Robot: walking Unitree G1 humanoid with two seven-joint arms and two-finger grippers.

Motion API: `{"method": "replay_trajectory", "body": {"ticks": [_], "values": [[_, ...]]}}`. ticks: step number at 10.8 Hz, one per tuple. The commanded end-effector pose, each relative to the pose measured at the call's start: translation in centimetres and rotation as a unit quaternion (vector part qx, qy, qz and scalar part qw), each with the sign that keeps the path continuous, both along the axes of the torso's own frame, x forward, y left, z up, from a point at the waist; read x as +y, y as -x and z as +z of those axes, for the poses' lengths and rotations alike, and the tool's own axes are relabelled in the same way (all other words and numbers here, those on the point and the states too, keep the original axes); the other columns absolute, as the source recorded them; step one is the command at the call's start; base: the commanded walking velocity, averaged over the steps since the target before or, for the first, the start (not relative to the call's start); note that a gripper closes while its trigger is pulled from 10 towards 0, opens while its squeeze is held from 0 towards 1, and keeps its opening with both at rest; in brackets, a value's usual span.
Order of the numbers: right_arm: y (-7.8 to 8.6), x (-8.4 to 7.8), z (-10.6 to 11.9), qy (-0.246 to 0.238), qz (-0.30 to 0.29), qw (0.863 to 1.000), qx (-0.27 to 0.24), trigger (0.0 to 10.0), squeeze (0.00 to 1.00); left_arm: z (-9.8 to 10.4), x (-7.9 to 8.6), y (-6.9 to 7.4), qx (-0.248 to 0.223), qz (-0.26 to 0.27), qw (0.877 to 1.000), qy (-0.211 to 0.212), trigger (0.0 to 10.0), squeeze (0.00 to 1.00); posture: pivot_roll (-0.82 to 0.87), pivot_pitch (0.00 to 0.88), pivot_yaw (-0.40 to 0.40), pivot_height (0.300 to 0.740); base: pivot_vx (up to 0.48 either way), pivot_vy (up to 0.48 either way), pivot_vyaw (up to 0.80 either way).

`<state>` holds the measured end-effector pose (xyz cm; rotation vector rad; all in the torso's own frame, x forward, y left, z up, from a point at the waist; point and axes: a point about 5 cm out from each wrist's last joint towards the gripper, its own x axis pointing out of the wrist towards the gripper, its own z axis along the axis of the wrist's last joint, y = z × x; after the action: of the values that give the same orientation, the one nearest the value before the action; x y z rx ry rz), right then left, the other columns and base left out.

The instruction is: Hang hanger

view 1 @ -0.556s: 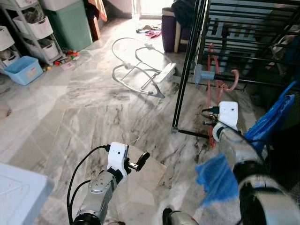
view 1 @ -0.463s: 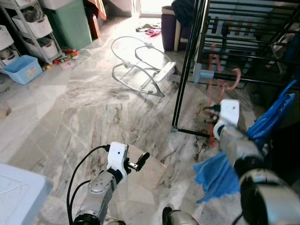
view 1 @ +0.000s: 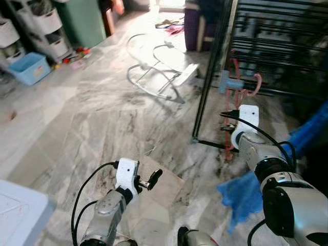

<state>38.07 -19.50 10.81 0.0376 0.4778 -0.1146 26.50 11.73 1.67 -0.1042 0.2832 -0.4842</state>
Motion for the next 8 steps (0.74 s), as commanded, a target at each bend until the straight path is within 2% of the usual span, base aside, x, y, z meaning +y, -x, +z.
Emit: {"method": "replay_trajectory", "body": {"ticks": [1,8], "values": [[0.0,0.3,-0.2,-0.007,0.0,1.0,0.013,10.0,0.0,0.0,0.2,0.2,0.002,0.0,1.0,-0.007,10.0,0.0,-0.17,0.177,-0.001,0.74,0.0,0.0,0.0],[1.0,0.2,-2.0,-0.011,-0.004,0.999,0.041,10.0,0.0,-0.1,0.5,0.5,0.01,0.001,1.0,-0.014,10.0,0.0,-0.17,0.186,-0.001,0.74,0.0,0.0,0.0]]}}
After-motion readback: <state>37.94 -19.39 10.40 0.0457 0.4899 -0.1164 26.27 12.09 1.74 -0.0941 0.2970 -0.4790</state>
